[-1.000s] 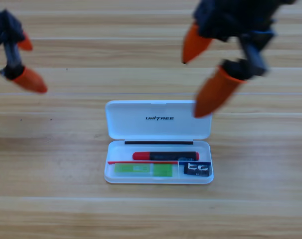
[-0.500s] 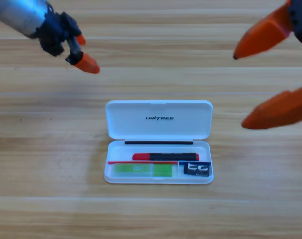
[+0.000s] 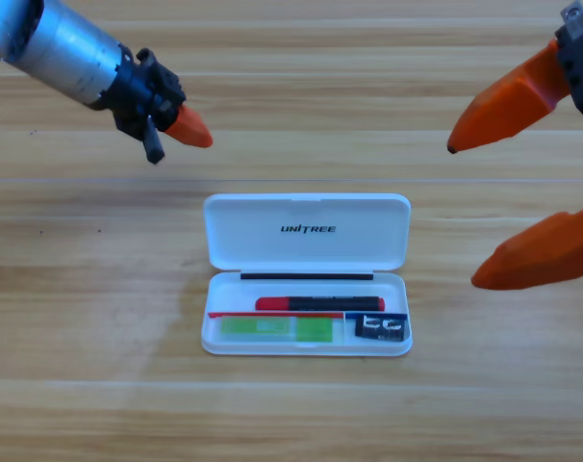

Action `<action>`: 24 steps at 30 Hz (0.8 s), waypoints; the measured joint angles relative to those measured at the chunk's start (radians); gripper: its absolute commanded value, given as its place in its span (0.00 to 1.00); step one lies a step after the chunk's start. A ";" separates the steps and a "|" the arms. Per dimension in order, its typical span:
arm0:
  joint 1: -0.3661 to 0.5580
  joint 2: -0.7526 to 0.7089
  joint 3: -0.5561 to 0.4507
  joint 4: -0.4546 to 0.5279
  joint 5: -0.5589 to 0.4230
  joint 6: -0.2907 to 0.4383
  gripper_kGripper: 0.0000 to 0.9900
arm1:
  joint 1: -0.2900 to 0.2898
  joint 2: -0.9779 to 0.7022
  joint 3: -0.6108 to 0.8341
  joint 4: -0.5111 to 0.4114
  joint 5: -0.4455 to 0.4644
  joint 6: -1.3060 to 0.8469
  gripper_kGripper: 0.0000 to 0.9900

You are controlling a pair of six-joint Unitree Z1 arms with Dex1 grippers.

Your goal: Clean up eraser and pencils

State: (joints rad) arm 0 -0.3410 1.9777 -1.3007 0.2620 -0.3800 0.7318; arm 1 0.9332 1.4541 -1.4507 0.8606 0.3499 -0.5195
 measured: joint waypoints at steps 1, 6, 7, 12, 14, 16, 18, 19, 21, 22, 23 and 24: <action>0.000 0.001 0.007 -0.003 -0.011 -0.006 0.00 | 0.000 0.000 0.001 0.000 0.002 0.000 0.96; -0.016 0.014 0.013 -0.003 -0.054 -0.007 0.00 | 0.000 0.000 0.002 -0.001 0.011 0.003 0.96; -0.021 0.019 0.013 -0.003 -0.061 -0.007 0.00 | 0.000 0.000 0.002 -0.001 0.014 0.003 0.96; -0.058 0.040 0.013 -0.003 -0.075 -0.009 0.00 | 0.000 0.000 0.002 -0.001 0.028 0.004 0.96; -0.069 0.048 0.013 -0.003 -0.084 -0.013 0.00 | 0.000 0.000 0.002 -0.001 0.028 0.005 0.96; -0.082 0.056 0.013 -0.003 -0.086 -0.018 0.00 | 0.000 0.000 0.002 -0.001 0.028 0.005 0.96; -0.099 0.063 0.013 -0.003 -0.089 -0.021 0.00 | 0.000 0.000 0.002 -0.001 0.028 0.005 0.96; -0.106 0.065 0.013 -0.003 -0.092 -0.021 0.00 | 0.000 0.000 0.002 -0.001 0.028 0.005 0.96; -0.115 0.068 0.013 -0.003 -0.100 -0.021 0.00 | 0.000 0.000 0.002 -0.001 0.028 0.005 0.96; -0.119 0.069 0.013 -0.002 -0.108 -0.021 0.00 | 0.000 0.000 0.002 -0.001 0.028 0.005 0.96; -0.122 0.070 0.013 0.002 -0.120 -0.021 0.00 | 0.000 0.000 0.002 -0.001 0.028 0.005 0.96; -0.126 0.070 0.013 0.012 -0.130 -0.021 0.00 | 0.000 0.000 0.002 -0.001 0.028 0.005 0.96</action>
State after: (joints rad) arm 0 -0.4665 2.0475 -1.2873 0.2742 -0.5100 0.7106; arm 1 0.9332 1.4541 -1.4483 0.8592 0.3782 -0.5144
